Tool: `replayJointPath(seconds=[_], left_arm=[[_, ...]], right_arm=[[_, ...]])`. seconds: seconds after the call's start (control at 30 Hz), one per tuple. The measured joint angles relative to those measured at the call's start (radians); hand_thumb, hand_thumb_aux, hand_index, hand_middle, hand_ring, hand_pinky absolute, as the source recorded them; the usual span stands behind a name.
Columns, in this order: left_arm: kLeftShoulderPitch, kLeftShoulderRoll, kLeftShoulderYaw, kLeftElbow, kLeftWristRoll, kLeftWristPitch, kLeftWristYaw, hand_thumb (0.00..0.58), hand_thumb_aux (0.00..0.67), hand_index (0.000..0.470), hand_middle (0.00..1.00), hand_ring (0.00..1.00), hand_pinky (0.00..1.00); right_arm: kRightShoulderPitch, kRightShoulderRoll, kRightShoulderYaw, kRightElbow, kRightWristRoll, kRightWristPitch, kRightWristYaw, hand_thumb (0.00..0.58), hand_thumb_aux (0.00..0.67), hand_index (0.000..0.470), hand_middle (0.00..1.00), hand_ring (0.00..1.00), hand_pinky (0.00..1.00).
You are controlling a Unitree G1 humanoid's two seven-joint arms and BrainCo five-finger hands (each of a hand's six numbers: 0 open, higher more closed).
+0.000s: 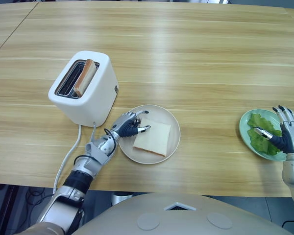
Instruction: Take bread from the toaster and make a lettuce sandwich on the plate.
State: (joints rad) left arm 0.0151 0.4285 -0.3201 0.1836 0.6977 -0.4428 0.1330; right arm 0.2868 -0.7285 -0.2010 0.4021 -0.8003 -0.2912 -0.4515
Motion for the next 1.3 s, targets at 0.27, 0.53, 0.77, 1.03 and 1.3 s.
replayJointPath(seconds=[0.27,0.53,0.77,1.03,1.3], left_arm=[[0.083,0.004,0.075,-0.258,0.060,0.041,0.075,0.000,0.000,0.000,0.00,0.00,0.00],[0.122,-0.001,0.158,-0.320,0.037,0.042,0.098,0.000,0.000,0.000,0.00,0.00,0.00],[0.127,-0.008,0.179,-0.320,0.037,0.041,0.100,0.000,0.000,0.000,0.00,0.00,0.00],[0.128,-0.022,0.219,-0.326,0.011,0.022,0.146,0.000,0.000,0.000,0.00,0.00,0.00],[0.133,-0.050,0.346,-0.392,-0.022,-0.001,0.240,0.000,0.000,0.000,0.00,0.00,0.00]], right_arm=[[-0.097,-0.036,0.100,0.227,-0.015,0.093,-0.002,0.278,0.187,0.128,0.00,0.00,0.00],[-0.085,-0.076,0.135,0.272,0.016,0.114,-0.072,0.580,0.670,0.460,0.00,0.00,0.00],[-0.085,-0.090,0.155,0.232,0.017,0.120,-0.143,0.580,0.670,0.460,0.00,0.00,0.00],[0.004,-0.058,0.133,-0.355,0.023,0.120,-0.116,0.580,0.670,0.460,0.00,0.00,0.00],[-0.120,0.168,0.500,-0.684,0.086,-0.049,0.236,0.580,0.670,0.460,0.00,0.00,0.00]])
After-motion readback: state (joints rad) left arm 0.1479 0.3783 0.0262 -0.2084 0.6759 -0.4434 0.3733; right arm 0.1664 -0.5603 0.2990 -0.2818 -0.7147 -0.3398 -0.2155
